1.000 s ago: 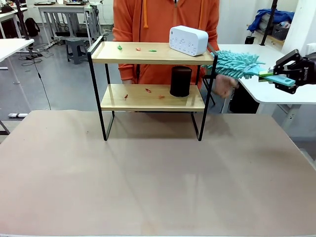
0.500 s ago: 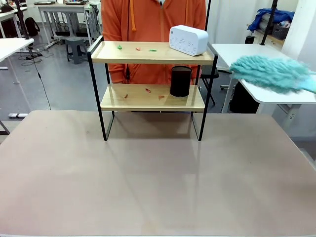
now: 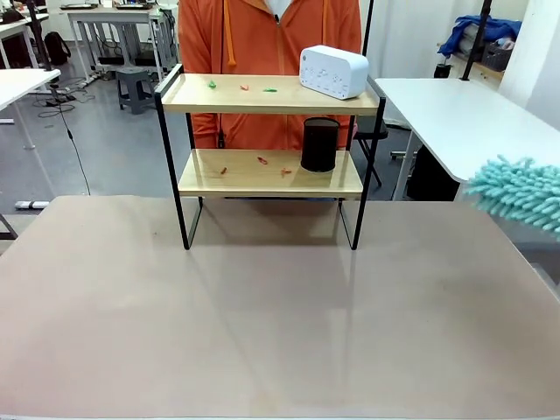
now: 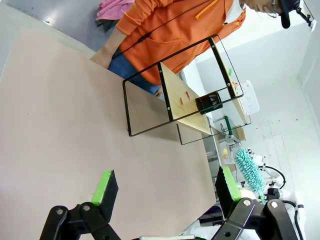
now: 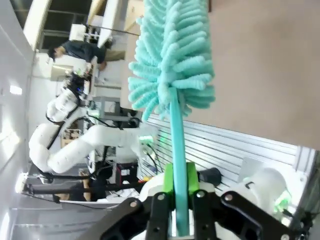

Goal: Clean the shelf.
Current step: Pick up the Duster from the human, then clean the specific tier of the Shelf with the Duster once objects are removed.

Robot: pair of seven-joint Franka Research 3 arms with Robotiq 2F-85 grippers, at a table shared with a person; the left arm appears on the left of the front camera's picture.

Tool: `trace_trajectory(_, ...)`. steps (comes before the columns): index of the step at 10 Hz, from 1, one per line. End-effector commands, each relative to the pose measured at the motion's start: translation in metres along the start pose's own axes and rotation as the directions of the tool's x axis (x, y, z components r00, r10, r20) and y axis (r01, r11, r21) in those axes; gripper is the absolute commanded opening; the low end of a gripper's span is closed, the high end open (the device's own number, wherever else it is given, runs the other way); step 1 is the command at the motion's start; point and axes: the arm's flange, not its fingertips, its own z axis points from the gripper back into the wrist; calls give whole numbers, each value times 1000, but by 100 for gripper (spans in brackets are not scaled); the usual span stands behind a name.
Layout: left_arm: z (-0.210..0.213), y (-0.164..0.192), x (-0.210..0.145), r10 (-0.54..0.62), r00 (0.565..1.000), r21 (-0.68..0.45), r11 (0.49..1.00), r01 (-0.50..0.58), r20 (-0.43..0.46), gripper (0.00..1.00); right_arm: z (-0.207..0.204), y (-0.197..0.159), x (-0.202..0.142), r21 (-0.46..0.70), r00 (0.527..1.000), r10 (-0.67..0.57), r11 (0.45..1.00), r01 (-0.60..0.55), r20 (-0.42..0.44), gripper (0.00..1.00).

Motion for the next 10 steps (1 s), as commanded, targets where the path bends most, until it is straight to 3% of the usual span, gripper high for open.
trace_trajectory(1,-2,0,-1,-20,1000,-15,1000,20,13,100,2,7,-1,30,999,-22,999,21,27,0)
trace_trajectory(10,-2,0,-1,-20,1000,-15,1000,20,13,100,2,7,-1,30,999,-22,999,21,27,0)
